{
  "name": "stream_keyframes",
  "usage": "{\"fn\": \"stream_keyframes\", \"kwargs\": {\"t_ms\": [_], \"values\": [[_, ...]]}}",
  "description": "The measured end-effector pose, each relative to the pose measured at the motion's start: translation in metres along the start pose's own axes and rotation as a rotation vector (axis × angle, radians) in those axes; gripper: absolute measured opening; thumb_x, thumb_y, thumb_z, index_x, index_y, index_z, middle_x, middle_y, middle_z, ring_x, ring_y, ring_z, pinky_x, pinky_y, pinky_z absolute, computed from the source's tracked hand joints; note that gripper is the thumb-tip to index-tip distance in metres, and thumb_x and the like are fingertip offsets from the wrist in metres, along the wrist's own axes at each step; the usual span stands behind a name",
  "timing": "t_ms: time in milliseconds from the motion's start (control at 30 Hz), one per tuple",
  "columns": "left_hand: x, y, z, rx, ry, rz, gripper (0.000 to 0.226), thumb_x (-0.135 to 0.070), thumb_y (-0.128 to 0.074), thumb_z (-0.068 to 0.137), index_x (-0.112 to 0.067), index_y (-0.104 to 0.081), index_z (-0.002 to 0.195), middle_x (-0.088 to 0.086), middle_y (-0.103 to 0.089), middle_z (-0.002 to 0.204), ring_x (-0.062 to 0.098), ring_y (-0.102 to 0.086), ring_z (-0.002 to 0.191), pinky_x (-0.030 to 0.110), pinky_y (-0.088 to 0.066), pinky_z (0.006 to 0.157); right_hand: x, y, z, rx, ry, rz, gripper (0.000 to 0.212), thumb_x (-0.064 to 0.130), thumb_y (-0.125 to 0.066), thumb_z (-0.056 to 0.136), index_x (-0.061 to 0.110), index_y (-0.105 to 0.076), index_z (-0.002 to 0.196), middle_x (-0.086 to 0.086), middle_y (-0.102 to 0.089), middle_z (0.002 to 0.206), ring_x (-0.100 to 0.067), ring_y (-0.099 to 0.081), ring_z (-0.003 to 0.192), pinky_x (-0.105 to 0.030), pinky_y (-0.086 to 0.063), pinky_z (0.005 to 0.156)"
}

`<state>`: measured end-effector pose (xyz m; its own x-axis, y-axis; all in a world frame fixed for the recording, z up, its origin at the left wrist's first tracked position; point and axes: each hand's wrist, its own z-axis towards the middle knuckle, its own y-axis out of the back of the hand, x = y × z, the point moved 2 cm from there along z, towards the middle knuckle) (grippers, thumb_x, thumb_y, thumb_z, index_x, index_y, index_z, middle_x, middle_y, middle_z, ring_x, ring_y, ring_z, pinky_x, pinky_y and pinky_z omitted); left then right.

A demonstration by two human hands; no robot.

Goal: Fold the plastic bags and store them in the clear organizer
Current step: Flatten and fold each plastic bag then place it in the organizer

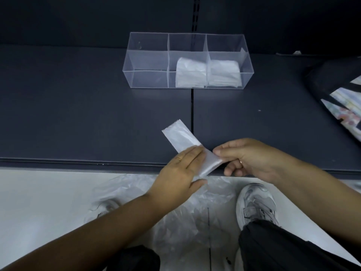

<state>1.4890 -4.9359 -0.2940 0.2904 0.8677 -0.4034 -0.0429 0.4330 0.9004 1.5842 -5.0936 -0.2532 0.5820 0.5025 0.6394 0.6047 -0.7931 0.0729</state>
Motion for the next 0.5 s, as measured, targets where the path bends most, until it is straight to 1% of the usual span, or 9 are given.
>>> {"fn": "stream_keyframes", "kwargs": {"t_ms": [100,167,200,233,267,300,367,433,500], "values": [[0.002,0.006,0.004,-0.127,0.055,-0.123,0.040,-0.012,-0.072,0.082,-0.004,-0.065,0.121,0.009,-0.066,0.122,0.022,-0.065,0.109,0.029,-0.048,0.095,0.014,0.008,-0.012,0.050,0.082,0.073,0.018,0.015,-0.064,0.089,0.012,-0.064,0.106,-0.003,-0.075,0.086,-0.014,-0.064,0.050,-0.019,-0.044,0.042],[0.005,0.014,0.007,-0.113,0.135,-0.219,0.029,-0.021,-0.059,0.091,-0.012,-0.067,0.118,0.001,-0.072,0.105,0.017,-0.068,0.091,0.024,-0.052,0.080,0.023,0.018,-0.012,0.000,0.243,-0.060,0.031,0.007,-0.067,0.086,0.019,-0.060,0.114,0.001,-0.073,0.103,-0.012,-0.065,0.057,-0.018,-0.047,0.048],[0.008,0.018,0.009,-0.095,0.171,-0.254,0.024,-0.026,-0.052,0.095,-0.019,-0.070,0.109,-0.006,-0.070,0.087,0.011,-0.063,0.074,0.021,-0.050,0.068,0.026,0.021,-0.010,-0.031,0.345,-0.152,0.043,0.002,-0.068,0.083,0.024,-0.058,0.118,0.005,-0.070,0.112,-0.010,-0.064,0.062,-0.018,-0.049,0.056],[0.011,0.021,0.011,-0.073,0.205,-0.285,0.022,-0.031,-0.047,0.097,-0.029,-0.068,0.090,-0.014,-0.060,0.068,0.005,-0.052,0.058,0.019,-0.041,0.056,0.027,0.021,-0.006,-0.024,0.430,-0.225,0.054,-0.004,-0.069,0.080,0.027,-0.056,0.123,0.009,-0.065,0.119,-0.009,-0.061,0.065,-0.019,-0.051,0.065],[0.014,0.024,0.013,-0.054,0.243,-0.320,0.030,-0.034,-0.044,0.099,-0.035,-0.055,0.071,-0.015,-0.047,0.055,0.005,-0.042,0.050,0.020,-0.032,0.051,0.027,0.017,-0.001,0.027,0.477,-0.269,0.062,-0.008,-0.069,0.078,0.028,-0.055,0.126,0.011,-0.062,0.122,-0.008,-0.058,0.067,-0.020,-0.051,0.071],[0.017,0.024,0.015,-0.030,0.286,-0.385,0.038,-0.037,-0.043,0.099,-0.032,-0.043,0.061,-0.012,-0.038,0.050,0.007,-0.036,0.046,0.022,-0.027,0.048,0.024,0.011,0.006,0.095,0.489,-0.292,0.064,-0.011,-0.070,0.077,0.026,-0.055,0.128,0.012,-0.062,0.121,-0.007,-0.055,0.068,-0.019,-0.050,0.073],[0.023,0.026,0.020,-0.015,0.370,-0.553,0.045,-0.039,-0.043,0.097,-0.014,-0.045,0.060,-0.005,-0.040,0.050,0.007,-0.034,0.048,0.030,-0.030,0.050,0.018,-0.003,0.019,0.156,0.477,-0.316,0.051,-0.008,-0.071,0.078,0.019,-0.061,0.121,0.013,-0.068,0.107,-0.007,-0.052,0.064,-0.019,-0.048,0.066],[0.028,0.027,0.026,0.001,0.452,-0.663,0.048,-0.036,-0.046,0.098,0.004,-0.058,0.074,0.018,-0.054,0.062,0.013,-0.043,0.059,0.041,-0.039,0.057,0.015,-0.011,0.030,0.091,0.484,-0.267,0.026,-0.001,-0.071,0.080,0.014,-0.067,0.102,0.012,-0.072,0.084,-0.006,-0.053,0.057,-0.019,-0.045,0.054],[0.033,0.028,0.030,-0.017,0.539,-0.724,0.046,-0.032,-0.048,0.098,0.008,-0.062,0.082,0.017,-0.059,0.068,0.013,-0.049,0.064,0.040,-0.044,0.063,0.015,-0.015,0.038,-0.015,0.479,-0.171,0.009,0.006,-0.072,0.082,0.013,-0.069,0.086,0.006,-0.071,0.070,-0.006,-0.055,0.050,-0.019,-0.041,0.045]]}}
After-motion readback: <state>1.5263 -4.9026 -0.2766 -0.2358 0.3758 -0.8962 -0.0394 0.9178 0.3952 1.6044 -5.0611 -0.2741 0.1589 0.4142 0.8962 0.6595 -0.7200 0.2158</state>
